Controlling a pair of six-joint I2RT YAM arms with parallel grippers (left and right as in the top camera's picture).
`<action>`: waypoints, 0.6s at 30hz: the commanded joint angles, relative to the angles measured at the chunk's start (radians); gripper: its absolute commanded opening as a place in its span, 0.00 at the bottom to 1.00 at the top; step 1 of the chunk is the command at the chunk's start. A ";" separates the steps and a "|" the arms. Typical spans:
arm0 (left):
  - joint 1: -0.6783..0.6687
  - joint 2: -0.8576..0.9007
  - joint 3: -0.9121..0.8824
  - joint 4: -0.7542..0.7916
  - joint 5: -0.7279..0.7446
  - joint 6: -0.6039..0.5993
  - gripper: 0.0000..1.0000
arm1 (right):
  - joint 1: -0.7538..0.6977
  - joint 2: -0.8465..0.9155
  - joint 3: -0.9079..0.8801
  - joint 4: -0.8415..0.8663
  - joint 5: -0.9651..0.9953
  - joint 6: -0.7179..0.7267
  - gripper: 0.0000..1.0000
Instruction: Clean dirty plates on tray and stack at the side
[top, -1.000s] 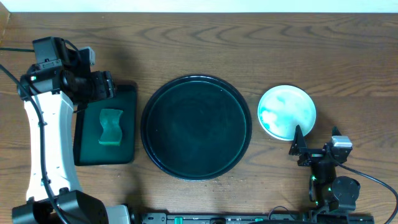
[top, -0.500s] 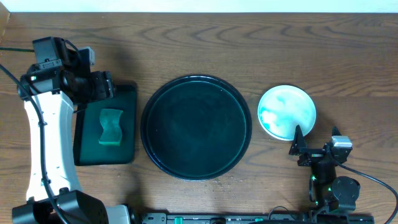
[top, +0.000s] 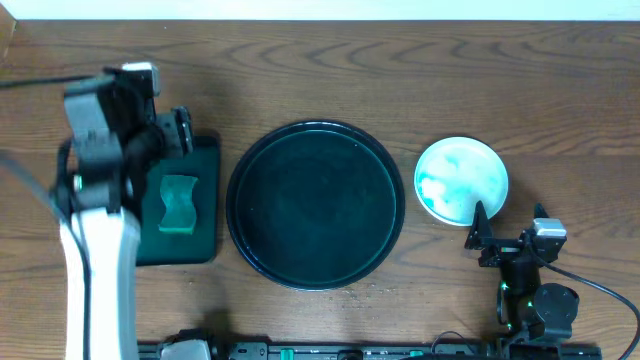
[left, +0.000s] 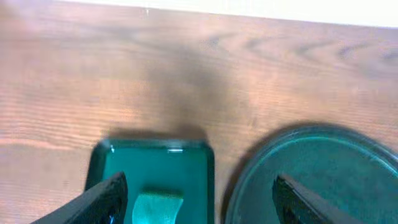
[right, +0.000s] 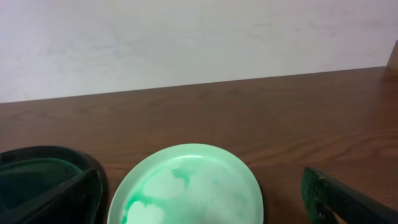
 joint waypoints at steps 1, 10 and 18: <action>0.002 -0.169 -0.157 0.068 -0.010 0.010 0.75 | 0.010 -0.008 -0.002 -0.005 0.012 -0.002 0.99; 0.002 -0.639 -0.535 0.132 -0.010 0.014 0.75 | 0.010 -0.008 -0.002 -0.005 0.013 -0.002 0.99; 0.002 -0.945 -0.843 0.329 -0.010 0.013 0.75 | 0.010 -0.008 -0.002 -0.004 0.013 -0.002 0.99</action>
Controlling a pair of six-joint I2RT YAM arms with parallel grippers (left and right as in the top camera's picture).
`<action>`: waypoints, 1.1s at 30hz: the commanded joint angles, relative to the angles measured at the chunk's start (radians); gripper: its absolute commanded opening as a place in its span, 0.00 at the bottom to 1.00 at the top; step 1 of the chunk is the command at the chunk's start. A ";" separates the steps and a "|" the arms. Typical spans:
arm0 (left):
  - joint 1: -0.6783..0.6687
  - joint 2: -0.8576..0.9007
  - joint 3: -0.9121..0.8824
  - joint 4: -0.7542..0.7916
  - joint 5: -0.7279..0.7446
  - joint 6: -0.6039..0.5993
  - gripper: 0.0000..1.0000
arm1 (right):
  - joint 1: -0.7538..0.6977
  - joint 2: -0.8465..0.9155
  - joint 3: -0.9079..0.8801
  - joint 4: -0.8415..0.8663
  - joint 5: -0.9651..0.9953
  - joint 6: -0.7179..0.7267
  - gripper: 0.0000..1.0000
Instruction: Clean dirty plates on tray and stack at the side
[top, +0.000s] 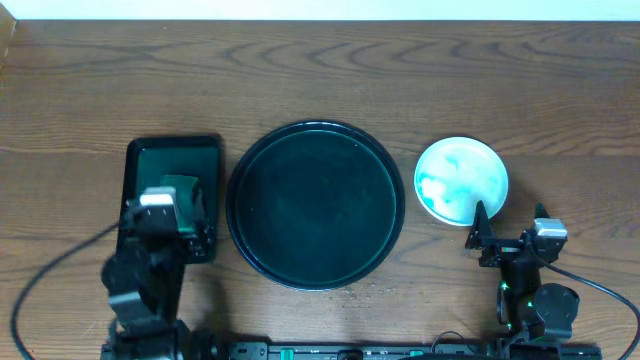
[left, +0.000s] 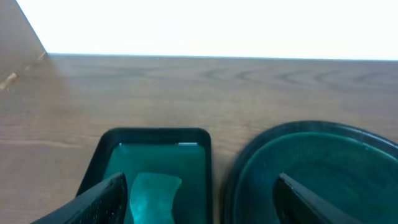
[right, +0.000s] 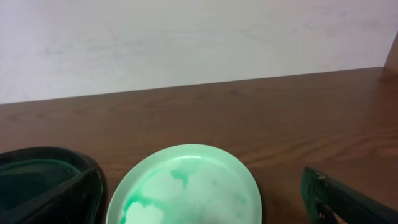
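Observation:
A white plate smeared with green stands on the table to the right of the round dark tray, not on it. The right wrist view shows that plate just ahead of my open right gripper; overhead, the right gripper sits at the plate's near side. A green sponge lies in the small rectangular tray at the left. My open left gripper hangs over that tray's near end. In the left wrist view the sponge lies by the left finger, and nothing is held.
The round tray holds nothing and fills the middle of the table. Bare wood lies behind the trays up to the far edge. Both arm bases stand at the near edge.
My left arm stood over the far left of the table, gripper by the sponge tray's far end. Now it is back at the near edge, its gripper over the tray's near end. The right arm has not moved.

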 joint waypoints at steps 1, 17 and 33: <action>0.000 -0.092 -0.107 0.080 -0.009 0.008 0.75 | 0.010 -0.006 -0.002 -0.004 0.006 -0.002 0.99; -0.049 -0.330 -0.381 0.214 -0.066 0.011 0.75 | 0.010 -0.006 -0.002 -0.003 0.006 -0.002 0.99; -0.051 -0.325 -0.399 0.220 -0.065 0.010 0.75 | 0.010 -0.006 -0.002 -0.003 0.006 -0.002 0.99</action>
